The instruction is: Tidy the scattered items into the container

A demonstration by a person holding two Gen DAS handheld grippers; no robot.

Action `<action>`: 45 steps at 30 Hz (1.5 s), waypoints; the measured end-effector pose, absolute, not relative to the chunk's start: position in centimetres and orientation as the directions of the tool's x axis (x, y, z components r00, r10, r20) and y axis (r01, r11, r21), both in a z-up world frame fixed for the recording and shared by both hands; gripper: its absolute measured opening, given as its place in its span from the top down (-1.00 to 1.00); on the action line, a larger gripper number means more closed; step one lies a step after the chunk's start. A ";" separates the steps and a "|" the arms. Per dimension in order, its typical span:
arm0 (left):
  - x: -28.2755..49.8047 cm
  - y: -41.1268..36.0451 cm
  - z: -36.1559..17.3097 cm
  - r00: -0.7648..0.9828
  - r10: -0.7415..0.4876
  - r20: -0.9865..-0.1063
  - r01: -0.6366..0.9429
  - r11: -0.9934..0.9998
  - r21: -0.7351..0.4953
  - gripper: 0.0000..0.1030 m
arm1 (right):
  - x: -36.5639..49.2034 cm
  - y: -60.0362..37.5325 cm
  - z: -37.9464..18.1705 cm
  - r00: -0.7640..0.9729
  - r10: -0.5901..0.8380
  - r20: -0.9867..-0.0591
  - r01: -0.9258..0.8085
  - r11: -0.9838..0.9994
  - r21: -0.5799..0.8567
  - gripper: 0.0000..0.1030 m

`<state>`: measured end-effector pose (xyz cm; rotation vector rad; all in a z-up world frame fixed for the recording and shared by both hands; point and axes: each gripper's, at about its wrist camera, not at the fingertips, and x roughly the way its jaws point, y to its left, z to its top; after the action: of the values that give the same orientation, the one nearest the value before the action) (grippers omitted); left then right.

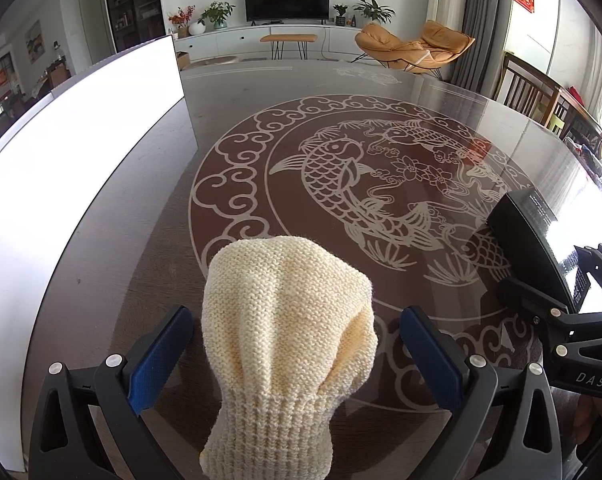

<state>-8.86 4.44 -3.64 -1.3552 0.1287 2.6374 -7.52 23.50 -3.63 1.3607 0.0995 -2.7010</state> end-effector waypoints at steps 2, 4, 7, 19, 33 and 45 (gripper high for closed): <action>-8.8 4.5 -3.6 -0.571 0.113 -0.813 -0.193 -0.981 -0.001 -1.00 | -7.5 23.5 -3.6 -0.590 -0.074 -0.804 0.133 -0.991 -0.006 -0.73; -8.9 4.5 -3.7 -0.571 0.113 -0.813 -0.193 -0.981 -0.001 -1.00 | -7.5 23.5 -3.6 -0.590 -0.074 -0.804 0.133 -0.991 -0.006 -0.73; -8.9 4.5 -3.7 -0.571 0.113 -0.813 -0.193 -0.981 0.000 -1.00 | -7.5 23.5 -3.6 -0.590 -0.074 -0.804 0.133 -0.991 -0.006 -0.73; -8.9 4.4 -3.7 -0.570 0.114 -0.813 -0.192 -0.981 -0.002 -1.00 | -7.5 23.6 -3.6 -0.590 -0.075 -0.804 0.133 -0.991 -0.005 -0.74; -8.9 3.9 -3.6 -0.571 0.111 -0.813 -0.187 -0.982 -0.002 -1.00 | -7.5 23.6 -3.7 -0.589 -0.074 -0.805 0.131 -0.991 -0.004 -0.74; -8.5 3.9 -3.2 -0.575 0.127 -0.808 -0.210 -0.978 -0.004 -0.74 | -7.2 25.4 -3.0 -0.615 -0.139 -0.776 0.124 -0.989 0.079 -0.15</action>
<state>-8.47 3.89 -3.21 -1.3367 0.1366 2.6279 -7.17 25.42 -3.03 1.2992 -0.0264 -2.6985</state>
